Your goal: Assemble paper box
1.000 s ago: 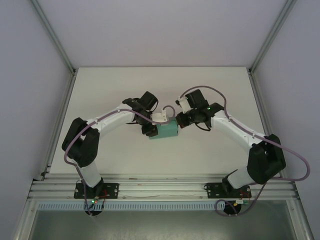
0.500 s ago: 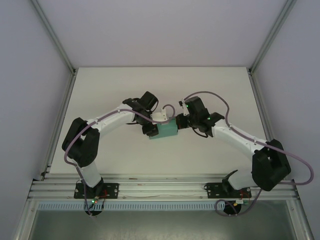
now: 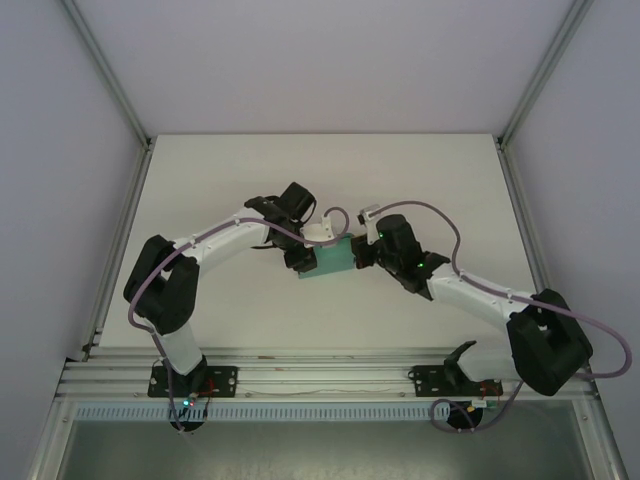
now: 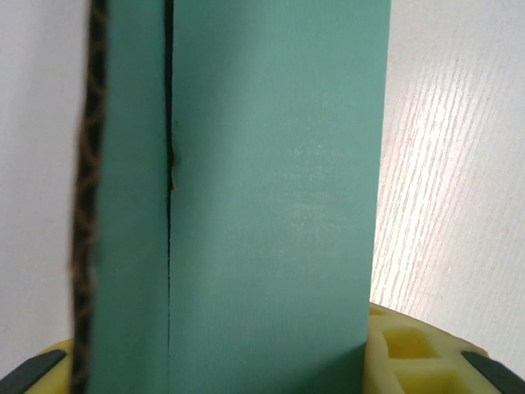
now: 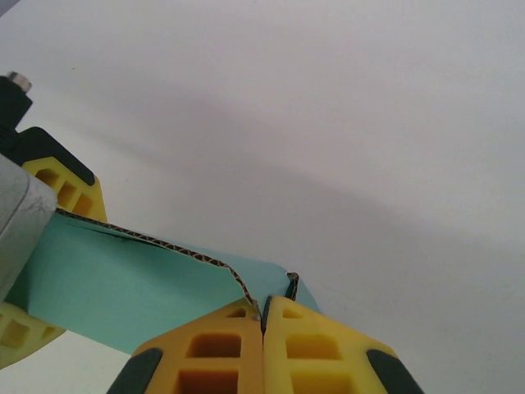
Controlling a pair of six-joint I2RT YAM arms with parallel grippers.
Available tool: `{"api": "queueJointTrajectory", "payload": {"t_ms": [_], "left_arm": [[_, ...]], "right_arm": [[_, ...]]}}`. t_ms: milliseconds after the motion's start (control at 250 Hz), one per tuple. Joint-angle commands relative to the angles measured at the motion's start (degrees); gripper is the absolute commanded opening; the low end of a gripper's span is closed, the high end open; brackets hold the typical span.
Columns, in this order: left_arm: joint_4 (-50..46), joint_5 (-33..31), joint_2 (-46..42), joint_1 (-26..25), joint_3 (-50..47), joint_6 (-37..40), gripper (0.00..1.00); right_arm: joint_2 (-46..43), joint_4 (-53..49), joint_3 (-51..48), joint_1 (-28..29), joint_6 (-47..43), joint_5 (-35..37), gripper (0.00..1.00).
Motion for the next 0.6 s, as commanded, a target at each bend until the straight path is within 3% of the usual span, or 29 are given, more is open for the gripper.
{"api": "queueJointTrajectory", "payload": {"t_ms": [0, 432, 596], "left_arm": [[1.47, 1.04, 0.18, -0.12, -0.68, 0.79, 0.41], [2.79, 2.33, -0.36, -0.08, -1.13, 0.48, 0.44], [3.49, 2.54, -0.18, -0.12, -0.75, 0.04, 0.47]], "right_arm": [[1.64, -0.27, -2.41, 2.1, -2.45, 2.02, 0.0], [1.01, 10.42, -9.87, 2.34, -6.28, 0.99, 0.0], [2.44, 9.52, -9.73, 2.43, -6.16, -1.22, 0.0]]}}
